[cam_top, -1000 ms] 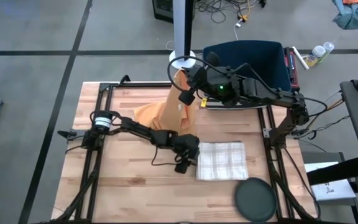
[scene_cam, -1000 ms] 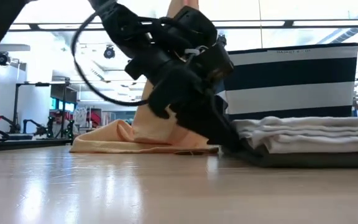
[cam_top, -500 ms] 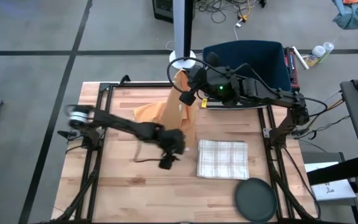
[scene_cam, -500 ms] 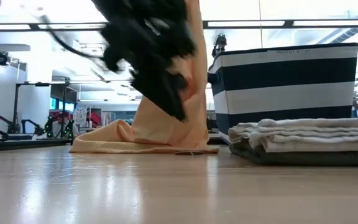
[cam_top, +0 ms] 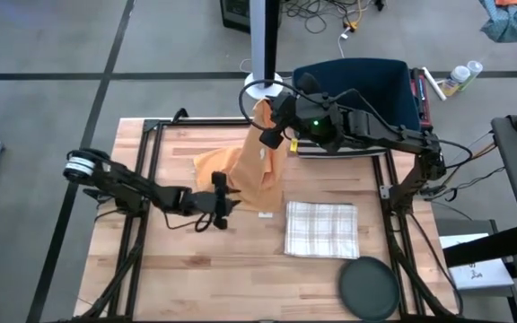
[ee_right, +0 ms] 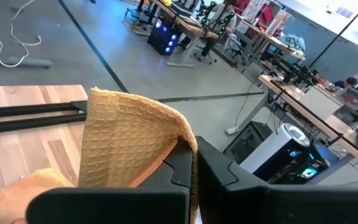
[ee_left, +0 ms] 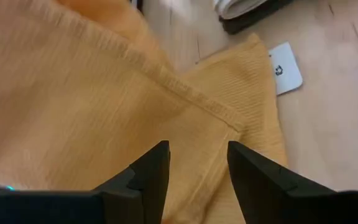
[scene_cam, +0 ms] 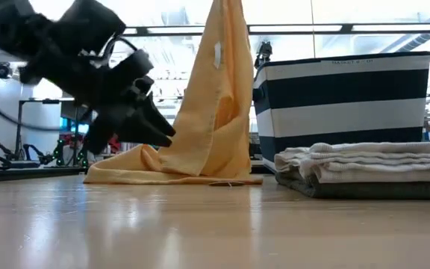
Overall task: Fold kitchen towel into neat rectangle
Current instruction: Fold the orange towel
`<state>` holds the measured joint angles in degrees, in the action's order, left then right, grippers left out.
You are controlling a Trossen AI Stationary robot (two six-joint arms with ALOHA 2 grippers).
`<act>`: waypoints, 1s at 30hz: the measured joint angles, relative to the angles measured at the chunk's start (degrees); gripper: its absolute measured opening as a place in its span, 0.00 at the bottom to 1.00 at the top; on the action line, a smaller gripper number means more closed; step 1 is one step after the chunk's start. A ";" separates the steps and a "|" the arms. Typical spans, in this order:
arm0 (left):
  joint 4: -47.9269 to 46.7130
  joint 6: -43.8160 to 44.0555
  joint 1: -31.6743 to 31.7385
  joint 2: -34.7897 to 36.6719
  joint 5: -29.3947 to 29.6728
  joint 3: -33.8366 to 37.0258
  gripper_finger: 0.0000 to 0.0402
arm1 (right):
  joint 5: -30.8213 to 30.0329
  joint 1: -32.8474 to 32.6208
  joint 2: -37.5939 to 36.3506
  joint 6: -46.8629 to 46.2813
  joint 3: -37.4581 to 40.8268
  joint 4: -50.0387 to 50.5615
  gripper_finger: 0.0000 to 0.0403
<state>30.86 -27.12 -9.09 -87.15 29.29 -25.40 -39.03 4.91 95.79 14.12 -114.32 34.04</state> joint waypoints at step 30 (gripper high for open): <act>-16.05 0.92 6.16 -15.02 -1.93 -14.05 0.40 | 0.07 0.12 0.00 -1.54 0.67 0.41 0.00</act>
<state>14.82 -26.19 -2.93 -102.16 27.36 -39.45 -38.96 5.04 95.79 12.58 -113.65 34.45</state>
